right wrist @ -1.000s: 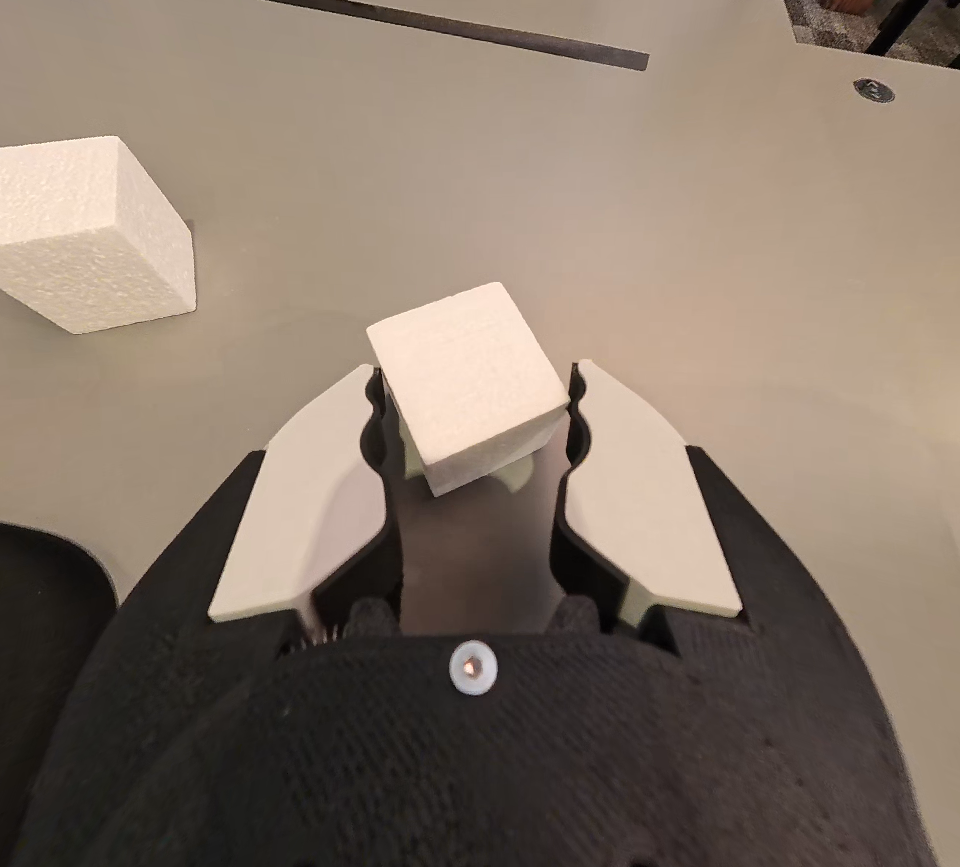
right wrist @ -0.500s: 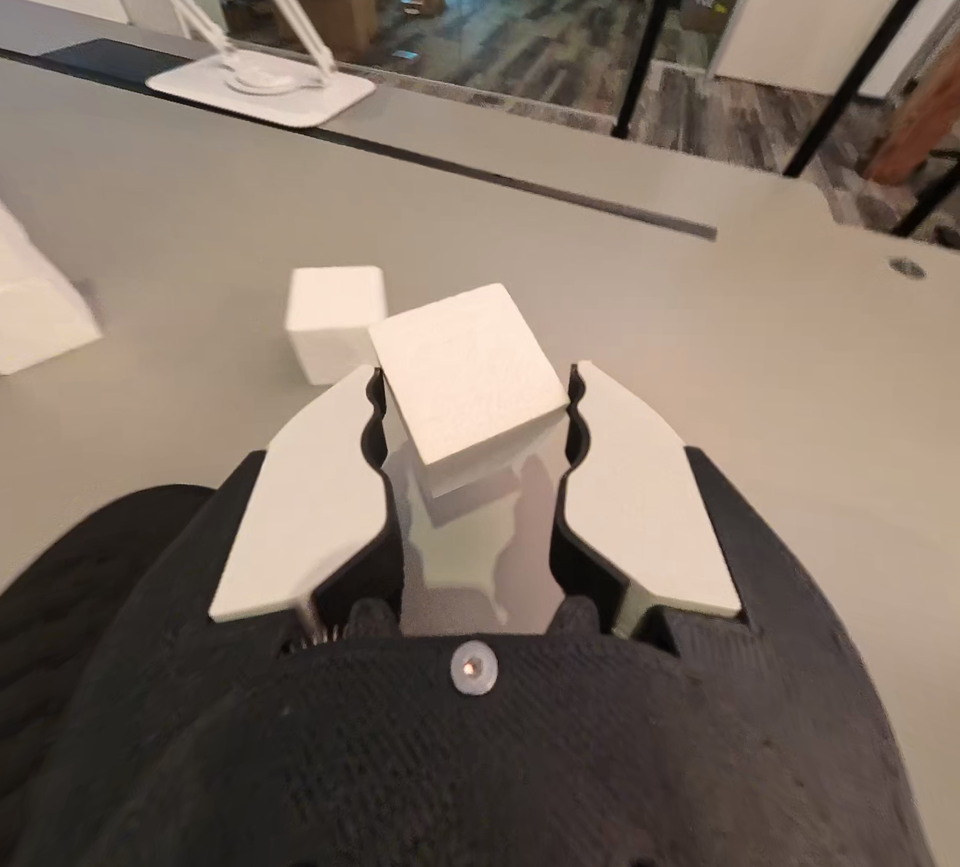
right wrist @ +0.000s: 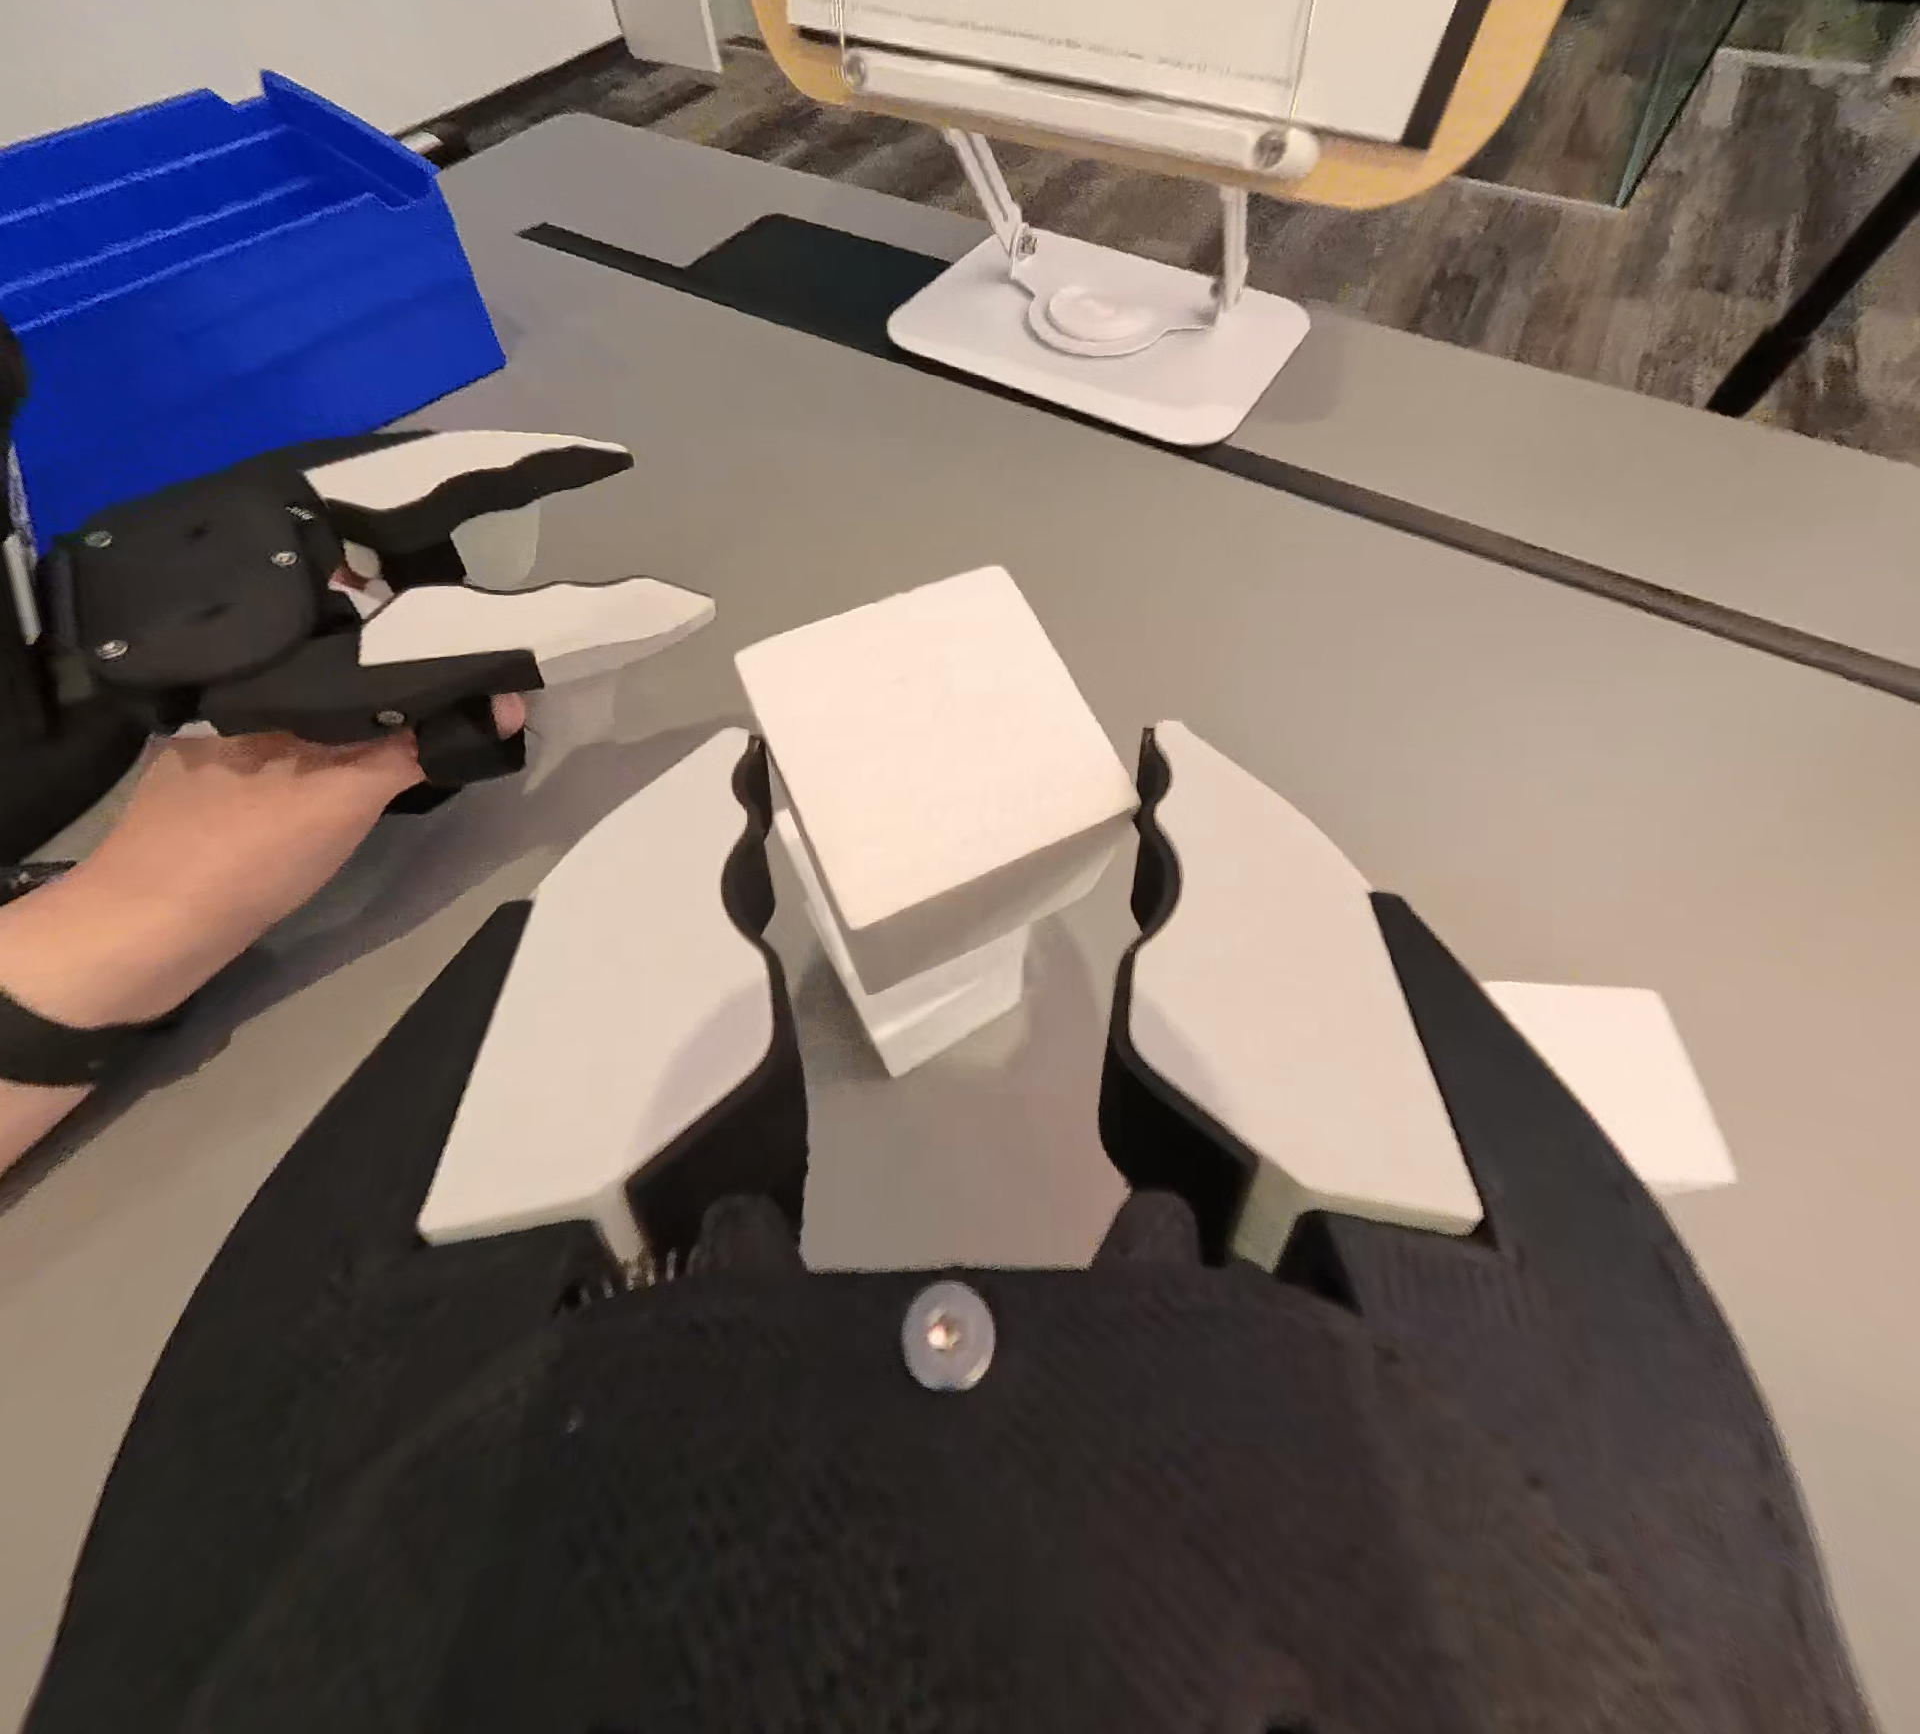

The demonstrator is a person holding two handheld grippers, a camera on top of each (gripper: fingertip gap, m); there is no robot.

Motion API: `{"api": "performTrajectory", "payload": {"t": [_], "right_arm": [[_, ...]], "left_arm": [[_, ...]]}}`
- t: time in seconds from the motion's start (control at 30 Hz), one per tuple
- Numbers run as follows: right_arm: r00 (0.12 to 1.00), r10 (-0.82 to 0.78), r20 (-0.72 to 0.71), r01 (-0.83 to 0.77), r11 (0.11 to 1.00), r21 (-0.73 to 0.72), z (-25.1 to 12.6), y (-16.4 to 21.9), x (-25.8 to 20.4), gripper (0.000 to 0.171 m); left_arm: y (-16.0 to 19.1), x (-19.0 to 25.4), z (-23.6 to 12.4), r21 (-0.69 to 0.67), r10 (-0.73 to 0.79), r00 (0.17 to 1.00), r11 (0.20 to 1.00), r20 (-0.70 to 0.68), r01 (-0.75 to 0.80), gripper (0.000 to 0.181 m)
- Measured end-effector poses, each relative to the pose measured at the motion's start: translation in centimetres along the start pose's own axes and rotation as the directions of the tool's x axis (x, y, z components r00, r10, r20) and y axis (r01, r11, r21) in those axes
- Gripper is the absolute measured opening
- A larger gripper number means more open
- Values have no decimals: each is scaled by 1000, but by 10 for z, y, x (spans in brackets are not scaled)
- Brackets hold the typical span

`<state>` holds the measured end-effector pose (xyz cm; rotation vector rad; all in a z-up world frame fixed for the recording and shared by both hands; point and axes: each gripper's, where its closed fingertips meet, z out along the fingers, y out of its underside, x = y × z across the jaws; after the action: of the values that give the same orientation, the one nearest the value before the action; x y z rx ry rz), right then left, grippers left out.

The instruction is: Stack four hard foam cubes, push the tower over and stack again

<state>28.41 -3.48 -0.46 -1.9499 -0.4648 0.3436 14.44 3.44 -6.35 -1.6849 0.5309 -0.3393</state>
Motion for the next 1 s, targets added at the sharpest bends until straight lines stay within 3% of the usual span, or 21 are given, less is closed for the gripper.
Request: {"api": "performTrajectory", "payload": {"t": [0.4,0.57,0.67,0.73,0.83,1.0], "right_arm": [[998,-41,-51,33,989,-147,30,24,-11,68],[997,-71,-34,71,997,3,3,3,-1,79],[997,-63,-55,70,987,146,-33,-6,37,80],[992,-11,-129,31,988,154,-47,10,85,72],[985,56,-163,-47,997,58,-38,55,144,72],[991,17,-129,-34,992,-126,1,107,167,79]], "left_arm": [[0,0,-4,-8,-64,998,998,-29,63,73],[-1,-2,-4,-7,-128,991,992,-44,128,73],[-1,-4,-5,-2,-161,986,987,-48,161,72],[0,-5,-4,-5,-170,984,985,-48,170,71],[7,-3,0,-39,-161,986,986,-51,159,71],[16,4,4,-80,-102,994,992,-47,98,72]]}}
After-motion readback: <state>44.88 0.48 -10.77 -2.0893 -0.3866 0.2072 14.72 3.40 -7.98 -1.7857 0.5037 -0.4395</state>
